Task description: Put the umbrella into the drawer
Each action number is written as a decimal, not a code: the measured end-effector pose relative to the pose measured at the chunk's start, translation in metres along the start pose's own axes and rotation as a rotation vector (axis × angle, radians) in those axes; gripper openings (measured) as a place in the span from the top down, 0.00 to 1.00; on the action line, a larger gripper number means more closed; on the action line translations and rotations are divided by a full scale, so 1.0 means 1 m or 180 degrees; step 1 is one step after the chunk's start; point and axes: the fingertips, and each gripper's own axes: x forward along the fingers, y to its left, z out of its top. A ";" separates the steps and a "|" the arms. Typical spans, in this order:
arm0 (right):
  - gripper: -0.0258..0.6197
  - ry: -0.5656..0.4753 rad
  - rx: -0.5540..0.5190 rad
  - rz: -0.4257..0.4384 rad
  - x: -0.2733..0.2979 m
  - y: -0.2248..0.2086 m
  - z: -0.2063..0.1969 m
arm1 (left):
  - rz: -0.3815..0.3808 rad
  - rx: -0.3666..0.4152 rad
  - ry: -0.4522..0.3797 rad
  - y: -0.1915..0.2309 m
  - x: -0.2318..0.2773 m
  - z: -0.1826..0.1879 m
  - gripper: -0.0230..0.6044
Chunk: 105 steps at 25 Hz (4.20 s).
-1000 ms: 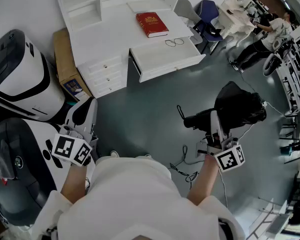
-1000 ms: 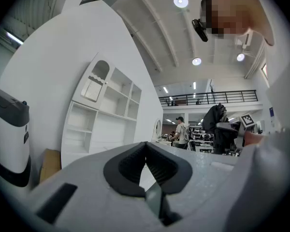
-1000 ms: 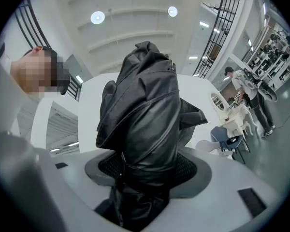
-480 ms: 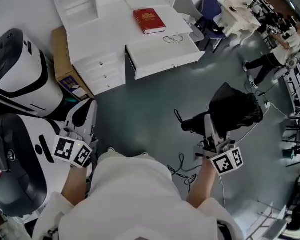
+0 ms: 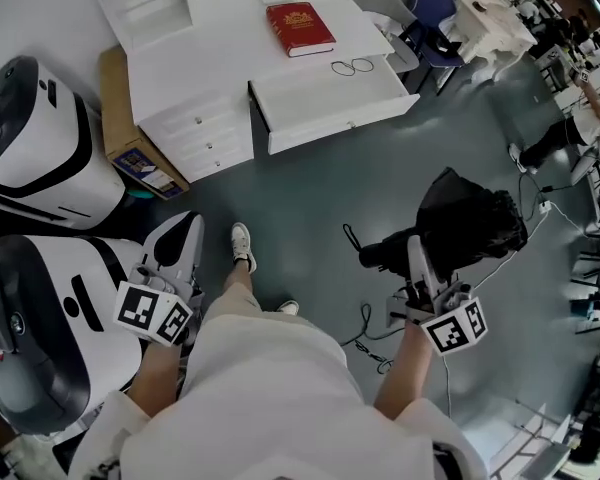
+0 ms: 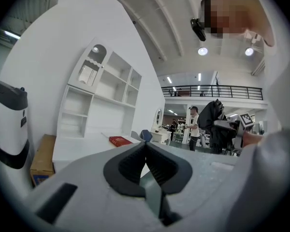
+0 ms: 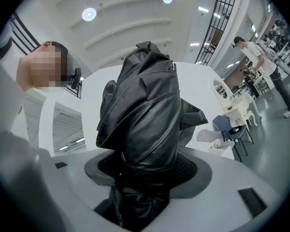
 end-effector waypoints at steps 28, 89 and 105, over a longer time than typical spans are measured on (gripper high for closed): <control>0.53 0.0014 -0.0085 -0.0592 0.240 -0.085 0.021 | -0.0792 -0.0166 0.0072 0.155 0.281 0.042 0.94; 0.53 0.1467 0.2141 -0.1240 0.428 -0.370 -0.245 | 0.0454 0.0071 0.0431 0.156 0.384 0.044 0.94; 0.53 0.1704 0.2449 -0.1767 0.446 -0.404 -0.306 | 0.0732 0.0009 0.0567 0.178 0.370 0.039 0.94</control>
